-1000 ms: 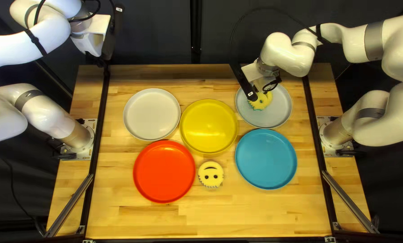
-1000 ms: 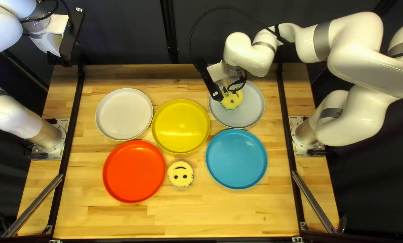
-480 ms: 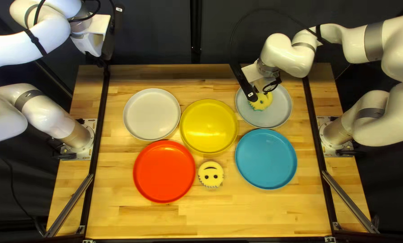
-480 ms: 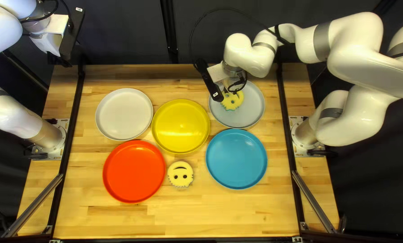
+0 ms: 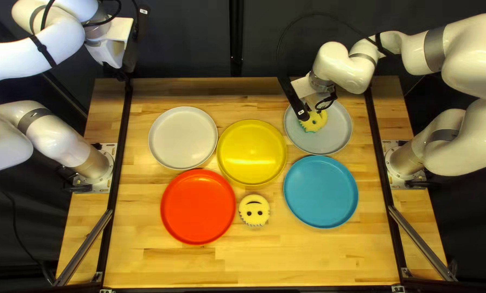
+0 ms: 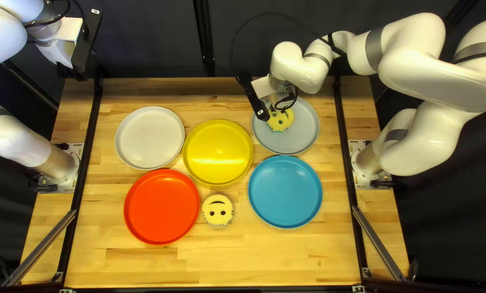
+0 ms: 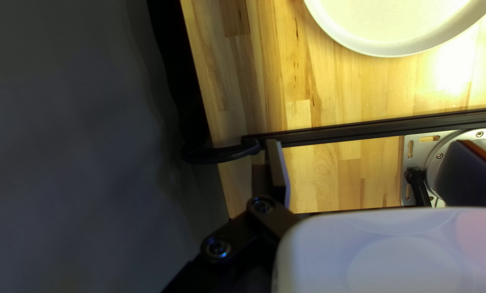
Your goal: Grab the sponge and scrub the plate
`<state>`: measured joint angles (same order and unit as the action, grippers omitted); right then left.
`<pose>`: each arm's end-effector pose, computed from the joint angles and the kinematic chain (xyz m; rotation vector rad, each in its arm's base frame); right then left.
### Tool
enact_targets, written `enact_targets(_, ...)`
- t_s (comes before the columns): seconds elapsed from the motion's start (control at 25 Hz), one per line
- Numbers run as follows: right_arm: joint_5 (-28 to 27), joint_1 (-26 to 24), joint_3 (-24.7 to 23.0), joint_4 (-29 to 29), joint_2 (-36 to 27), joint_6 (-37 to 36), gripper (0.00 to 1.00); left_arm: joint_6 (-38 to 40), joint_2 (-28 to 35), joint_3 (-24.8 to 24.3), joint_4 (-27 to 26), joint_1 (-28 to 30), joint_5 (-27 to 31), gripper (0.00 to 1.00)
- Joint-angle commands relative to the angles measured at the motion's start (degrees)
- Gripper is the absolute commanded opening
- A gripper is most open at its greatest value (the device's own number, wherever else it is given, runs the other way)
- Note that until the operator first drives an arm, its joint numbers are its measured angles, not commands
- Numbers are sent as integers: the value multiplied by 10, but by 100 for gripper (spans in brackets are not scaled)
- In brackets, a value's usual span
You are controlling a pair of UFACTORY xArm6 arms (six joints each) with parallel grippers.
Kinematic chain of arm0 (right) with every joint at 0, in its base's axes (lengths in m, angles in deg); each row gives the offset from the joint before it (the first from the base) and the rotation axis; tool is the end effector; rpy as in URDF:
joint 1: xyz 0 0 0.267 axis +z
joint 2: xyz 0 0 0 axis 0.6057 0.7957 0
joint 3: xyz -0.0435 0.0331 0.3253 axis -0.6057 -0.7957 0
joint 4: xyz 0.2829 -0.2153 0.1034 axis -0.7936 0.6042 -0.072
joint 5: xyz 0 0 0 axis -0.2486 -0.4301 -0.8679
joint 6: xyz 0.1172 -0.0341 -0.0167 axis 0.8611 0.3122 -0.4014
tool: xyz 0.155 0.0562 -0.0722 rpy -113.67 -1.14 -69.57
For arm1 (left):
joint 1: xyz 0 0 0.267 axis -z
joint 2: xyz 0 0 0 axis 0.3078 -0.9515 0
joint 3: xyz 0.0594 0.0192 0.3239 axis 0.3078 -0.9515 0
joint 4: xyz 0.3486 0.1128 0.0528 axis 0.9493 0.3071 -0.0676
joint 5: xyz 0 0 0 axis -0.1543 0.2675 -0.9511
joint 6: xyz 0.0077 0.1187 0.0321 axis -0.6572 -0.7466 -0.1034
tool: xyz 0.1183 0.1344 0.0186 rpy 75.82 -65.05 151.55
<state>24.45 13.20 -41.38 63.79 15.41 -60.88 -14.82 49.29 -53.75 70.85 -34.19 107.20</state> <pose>0.3525 -0.1644 0.0769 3.0589 0.5956 -0.0408 0.1725 0.2107 0.2835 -3.0403 0.2952 -0.1296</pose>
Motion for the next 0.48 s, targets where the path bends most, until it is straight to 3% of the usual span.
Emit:
enact_targets(0.04,10,7,9,0,20,9,0,0,0,0,0,0,0,100)
enact_targets(0.48,-17,-60,70,15,67,-33,0,0,0,0,0,0,0,100)
